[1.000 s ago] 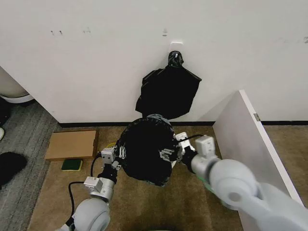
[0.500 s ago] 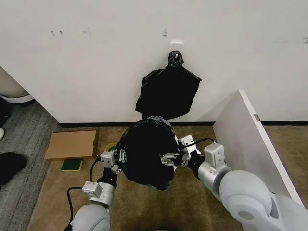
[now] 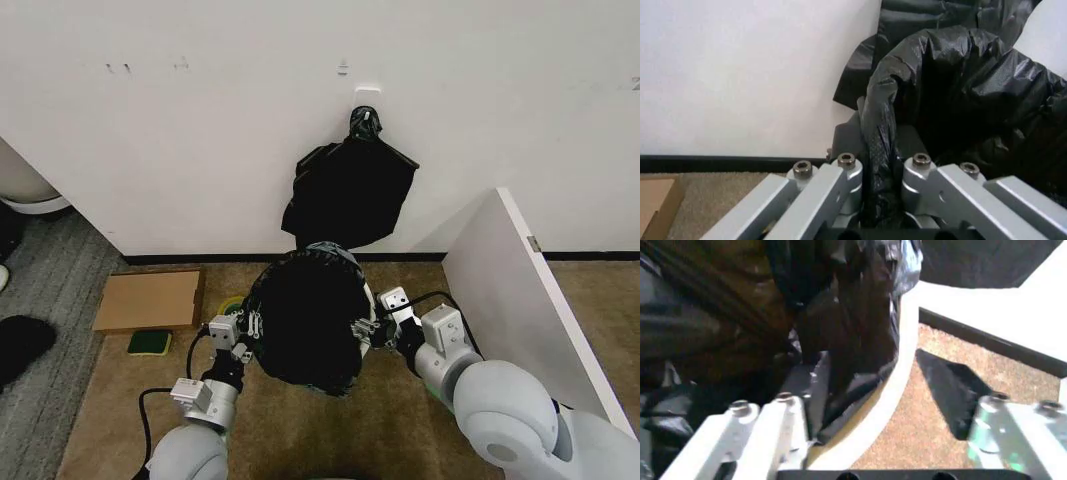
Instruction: Place the garbage bag over the trash bin.
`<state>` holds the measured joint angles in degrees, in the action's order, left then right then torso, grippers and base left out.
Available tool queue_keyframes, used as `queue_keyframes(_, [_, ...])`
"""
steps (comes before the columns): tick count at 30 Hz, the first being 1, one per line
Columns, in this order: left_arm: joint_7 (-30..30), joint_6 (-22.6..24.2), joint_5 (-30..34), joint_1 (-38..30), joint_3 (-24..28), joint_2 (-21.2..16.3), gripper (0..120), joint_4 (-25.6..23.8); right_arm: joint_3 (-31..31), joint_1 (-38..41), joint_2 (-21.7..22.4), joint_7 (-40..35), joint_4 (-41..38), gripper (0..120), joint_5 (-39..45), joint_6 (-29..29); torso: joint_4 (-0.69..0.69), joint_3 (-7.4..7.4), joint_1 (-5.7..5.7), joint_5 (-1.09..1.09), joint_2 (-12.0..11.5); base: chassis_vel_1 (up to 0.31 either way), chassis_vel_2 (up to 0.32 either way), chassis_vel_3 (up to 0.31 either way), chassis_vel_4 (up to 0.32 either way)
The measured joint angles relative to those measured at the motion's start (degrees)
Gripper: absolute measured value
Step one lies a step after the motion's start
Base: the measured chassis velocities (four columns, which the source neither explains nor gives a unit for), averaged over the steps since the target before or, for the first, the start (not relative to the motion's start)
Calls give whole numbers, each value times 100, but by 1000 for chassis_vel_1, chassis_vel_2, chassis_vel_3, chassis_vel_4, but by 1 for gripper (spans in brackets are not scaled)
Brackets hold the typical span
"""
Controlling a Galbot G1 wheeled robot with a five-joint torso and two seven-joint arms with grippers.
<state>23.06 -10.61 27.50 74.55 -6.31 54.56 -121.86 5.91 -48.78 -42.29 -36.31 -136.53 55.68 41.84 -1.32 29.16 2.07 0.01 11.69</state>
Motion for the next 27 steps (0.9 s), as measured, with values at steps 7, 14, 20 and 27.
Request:
queue_keyframes(7, [-3,-41,2,7,1,5,5,-31,-16,-8,-13,-26,49,32,-46,-5,0,0,0,0,0,0,0,0,0])
queue_keyframes(14, [-6,-56,3,29,-2,2,5,-56,-8,51,-20,-91,76,9,-47,-23,1,0,0,0,0,0,0,0,0])
queue_keyframes(20, [-12,-56,4,32,2,12,5,-56,-6,74,15,-129,54,1,-41,-28,0,0,0,0,0,0,0,0,0])
queue_keyframes(27, [-11,-50,19,35,5,20,5,-57,-3,72,18,-157,-2,1,-67,-28,0,0,0,0,0,0,0,0,0])
